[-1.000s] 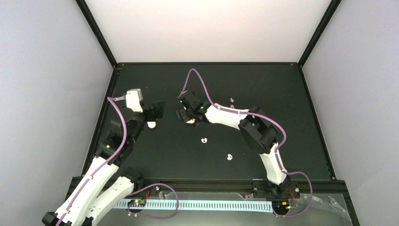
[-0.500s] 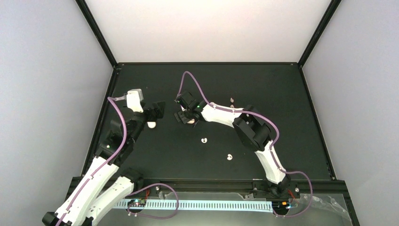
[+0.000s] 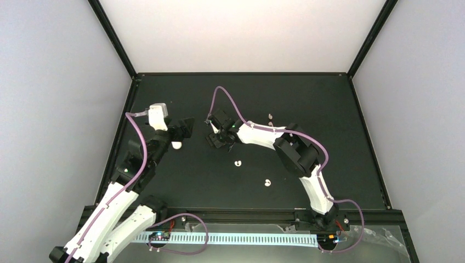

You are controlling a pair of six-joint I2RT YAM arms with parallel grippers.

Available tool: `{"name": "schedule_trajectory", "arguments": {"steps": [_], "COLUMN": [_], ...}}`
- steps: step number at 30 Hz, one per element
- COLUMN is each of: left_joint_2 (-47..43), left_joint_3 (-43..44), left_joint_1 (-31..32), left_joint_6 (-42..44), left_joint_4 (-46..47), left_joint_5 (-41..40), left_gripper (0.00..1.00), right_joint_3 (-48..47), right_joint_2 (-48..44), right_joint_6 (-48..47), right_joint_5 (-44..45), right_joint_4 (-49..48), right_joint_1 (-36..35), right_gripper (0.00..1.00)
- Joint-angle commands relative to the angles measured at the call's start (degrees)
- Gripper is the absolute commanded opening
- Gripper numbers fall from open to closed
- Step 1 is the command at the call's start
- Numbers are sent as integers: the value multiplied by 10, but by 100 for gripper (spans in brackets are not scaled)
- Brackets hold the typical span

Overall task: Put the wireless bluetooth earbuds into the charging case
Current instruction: Pick up the charging case at the center of the board.

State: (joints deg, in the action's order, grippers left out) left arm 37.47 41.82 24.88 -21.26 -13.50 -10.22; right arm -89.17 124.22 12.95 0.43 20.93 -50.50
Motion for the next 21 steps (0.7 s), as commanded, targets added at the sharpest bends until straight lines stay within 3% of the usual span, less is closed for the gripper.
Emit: {"name": "schedule_trajectory", "arguments": {"steps": [1, 15, 21], "left_joint_2": [-6, -13, -15], "left_joint_3": [-4, -5, -6], "left_joint_1": [3, 3, 3], "left_joint_6": [-1, -2, -2], "left_joint_4": [11, 13, 13], "left_joint_5": [12, 14, 15], "left_gripper": [99, 99, 99], "right_joint_3": [9, -36, -44], "right_joint_2": [-22, 13, 26], "right_joint_6": [0, 5, 1], "right_joint_5": [17, 49, 56], "right_joint_4": [18, 55, 62], "right_joint_1": [-2, -7, -8], "right_gripper": [78, 62, 61]}}
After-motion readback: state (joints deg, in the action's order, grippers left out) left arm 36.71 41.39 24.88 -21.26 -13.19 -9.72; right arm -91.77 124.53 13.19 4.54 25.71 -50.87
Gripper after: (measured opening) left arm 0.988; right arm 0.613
